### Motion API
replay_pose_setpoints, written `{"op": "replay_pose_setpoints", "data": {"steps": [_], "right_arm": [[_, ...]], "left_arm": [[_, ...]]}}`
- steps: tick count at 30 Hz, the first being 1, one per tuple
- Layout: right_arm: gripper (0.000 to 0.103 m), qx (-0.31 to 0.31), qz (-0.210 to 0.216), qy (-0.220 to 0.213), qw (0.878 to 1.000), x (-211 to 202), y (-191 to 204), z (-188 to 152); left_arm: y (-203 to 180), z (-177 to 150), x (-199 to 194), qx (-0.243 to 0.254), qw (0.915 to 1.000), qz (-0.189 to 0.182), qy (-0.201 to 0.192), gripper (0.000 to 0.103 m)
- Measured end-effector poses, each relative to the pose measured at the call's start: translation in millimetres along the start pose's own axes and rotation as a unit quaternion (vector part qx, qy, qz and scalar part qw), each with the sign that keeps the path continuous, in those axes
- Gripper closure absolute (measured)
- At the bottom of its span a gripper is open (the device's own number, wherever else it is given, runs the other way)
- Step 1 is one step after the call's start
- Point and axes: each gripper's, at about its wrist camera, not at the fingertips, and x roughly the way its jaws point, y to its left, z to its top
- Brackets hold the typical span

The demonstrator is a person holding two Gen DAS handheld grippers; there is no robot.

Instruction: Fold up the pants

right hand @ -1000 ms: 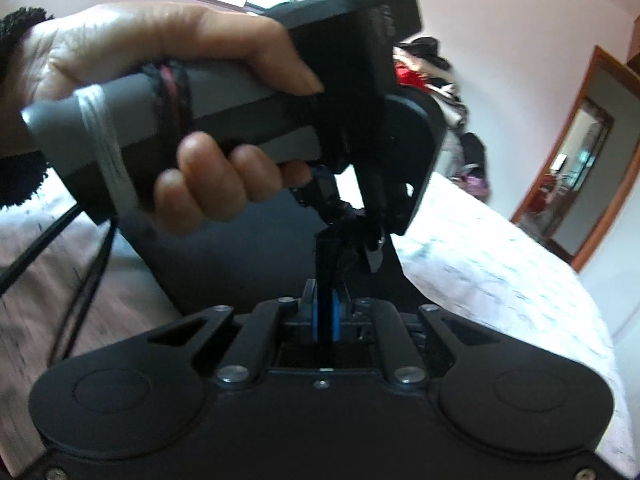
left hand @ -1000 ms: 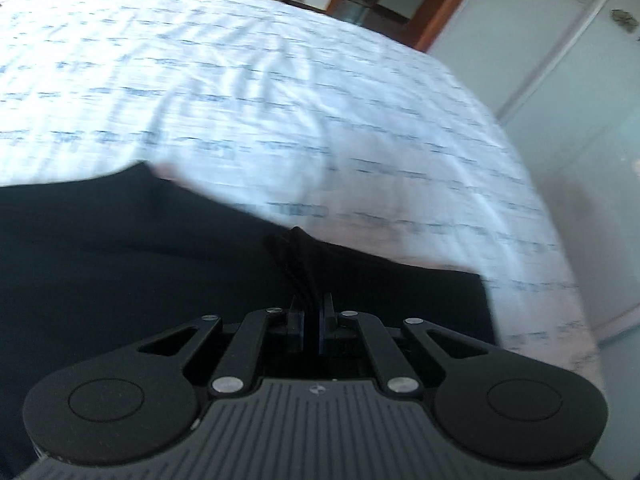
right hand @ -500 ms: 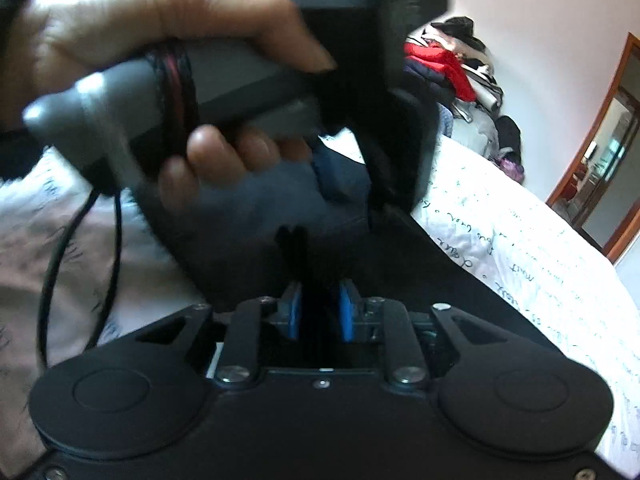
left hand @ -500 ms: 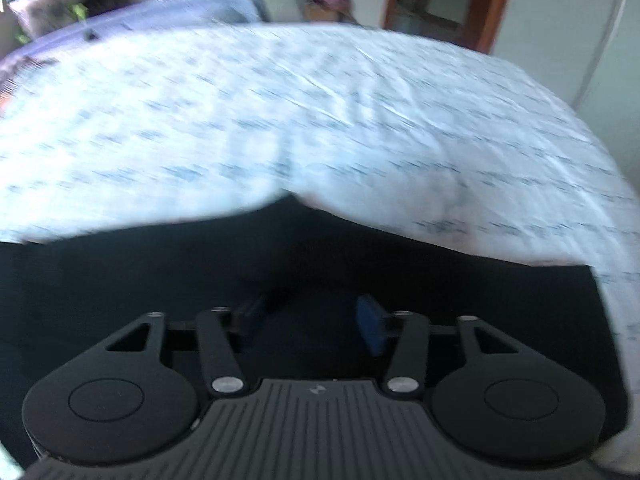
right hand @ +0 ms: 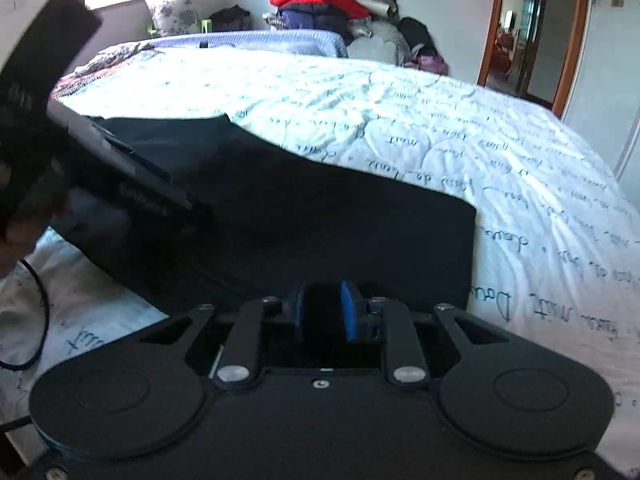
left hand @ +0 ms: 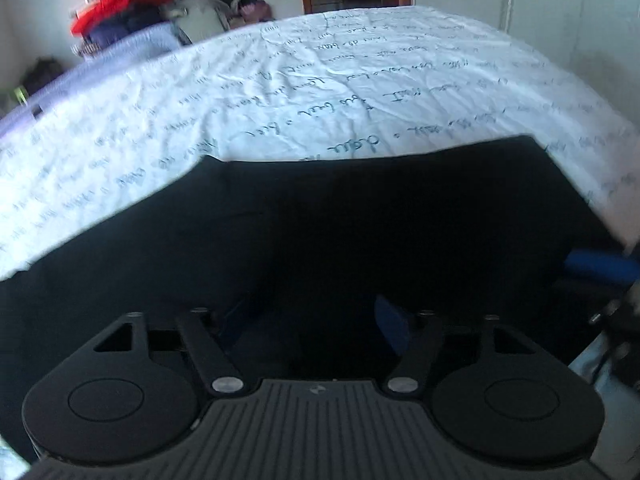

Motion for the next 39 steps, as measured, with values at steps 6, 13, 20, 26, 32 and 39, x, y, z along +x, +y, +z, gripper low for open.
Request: {"op": "replay_pose_setpoints", "data": {"steps": [6, 13, 20, 26, 32, 39], "right_arm": [[0.072, -0.038, -0.026, 0.020, 0.999, 3, 19, -3], [0.057, -0.006, -0.059, 0.003, 0.998, -8, 13, 7], [0.057, 0.000, -0.005, 0.012, 1.000, -22, -12, 6], [0.054, 0.155, 0.014, -0.018, 0.988, 22, -97, 42], [0.072, 0.284, 0.115, 0.002, 0.952, 60, -152, 34], [0.100, 0.264, 0.043, -0.009, 0.964, 58, -147, 38]], "left_arm": [[0, -11, -21, 0.008, 0.9999, 0.010, -0.012, 0.028], [-8, 0, -6, -0.009, 0.9999, -0.005, 0.005, 0.026], [-20, -9, -31, 0.005, 0.9993, -0.009, -0.036, 0.029], [-28, 8, -14, -0.001, 0.9993, 0.018, -0.032, 0.027], [-27, -5, -8, -0.011, 0.9994, 0.013, -0.029, 0.020], [-27, -3, -9, -0.014, 0.9995, 0.014, -0.024, 0.020]]}}
